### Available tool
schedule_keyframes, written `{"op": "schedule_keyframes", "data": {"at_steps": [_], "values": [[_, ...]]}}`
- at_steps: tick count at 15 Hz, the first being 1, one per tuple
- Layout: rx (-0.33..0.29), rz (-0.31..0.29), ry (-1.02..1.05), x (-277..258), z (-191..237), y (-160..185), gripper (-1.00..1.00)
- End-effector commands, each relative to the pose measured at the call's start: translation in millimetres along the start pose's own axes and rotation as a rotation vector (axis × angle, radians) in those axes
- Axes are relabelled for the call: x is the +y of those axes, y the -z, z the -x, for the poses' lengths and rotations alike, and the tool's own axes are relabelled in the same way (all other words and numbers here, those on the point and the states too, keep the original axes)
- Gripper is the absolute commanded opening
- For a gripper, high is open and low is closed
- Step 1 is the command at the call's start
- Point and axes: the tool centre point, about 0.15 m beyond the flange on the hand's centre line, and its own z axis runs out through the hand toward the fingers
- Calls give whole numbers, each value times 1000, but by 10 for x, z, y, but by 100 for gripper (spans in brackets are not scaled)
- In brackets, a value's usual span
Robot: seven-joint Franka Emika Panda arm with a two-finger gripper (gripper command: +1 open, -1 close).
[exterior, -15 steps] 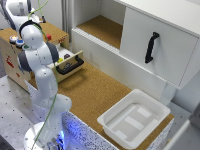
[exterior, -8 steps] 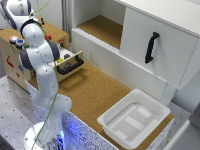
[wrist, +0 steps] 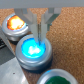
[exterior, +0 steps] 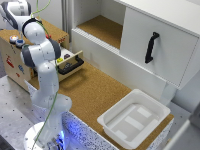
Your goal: Switch off the blue light
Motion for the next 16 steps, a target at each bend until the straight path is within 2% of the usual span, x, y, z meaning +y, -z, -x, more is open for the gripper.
{"op": "schedule_keyframes", "data": {"at_steps": [1, 3, 5, 6, 10, 14, 15, 16], "values": [[-136, 58, -23, -73, -376, -193, -100], [-91, 100, -50, -83, -281, 148, -100], [-72, 122, -57, -125, -227, 398, -100], [-68, 145, -62, -144, -200, 508, 100], [-35, 196, -123, -100, -127, 736, 100], [-23, 187, -178, 19, -143, 657, 100], [-26, 200, -199, 62, -151, 634, 100], [-69, 262, -232, 106, -164, 578, 100]]}}
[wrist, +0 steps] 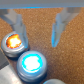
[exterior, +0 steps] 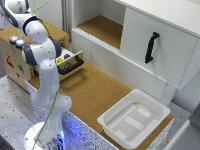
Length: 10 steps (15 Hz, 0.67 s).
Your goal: Switch off the blue light
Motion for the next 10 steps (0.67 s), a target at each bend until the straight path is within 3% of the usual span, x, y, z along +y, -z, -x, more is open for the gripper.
{"op": "schedule_keyframes", "data": {"at_steps": [1, 5, 7, 10], "values": [[-119, 156, -125, 108, -171, -59, 100], [-53, 99, -367, 358, 29, -97, 100], [-5, 121, -573, 574, 285, 42, 100], [47, 136, -720, 821, 690, 110, 100]]}}
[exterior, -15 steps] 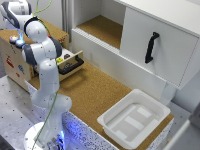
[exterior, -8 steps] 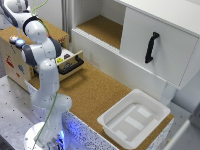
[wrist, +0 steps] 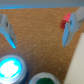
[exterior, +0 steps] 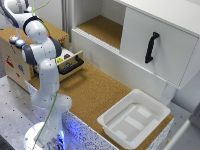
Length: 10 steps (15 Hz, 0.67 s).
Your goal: Switch off the blue light
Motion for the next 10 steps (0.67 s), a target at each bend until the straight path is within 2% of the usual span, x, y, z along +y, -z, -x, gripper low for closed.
{"op": "schedule_keyframes", "data": {"at_steps": [1, 4, 10], "values": [[96, -19, -259, 801, 418, 49, 100], [116, -50, -331, 1491, 730, -157, 100], [115, -50, -337, 1570, 762, -181, 100]]}}
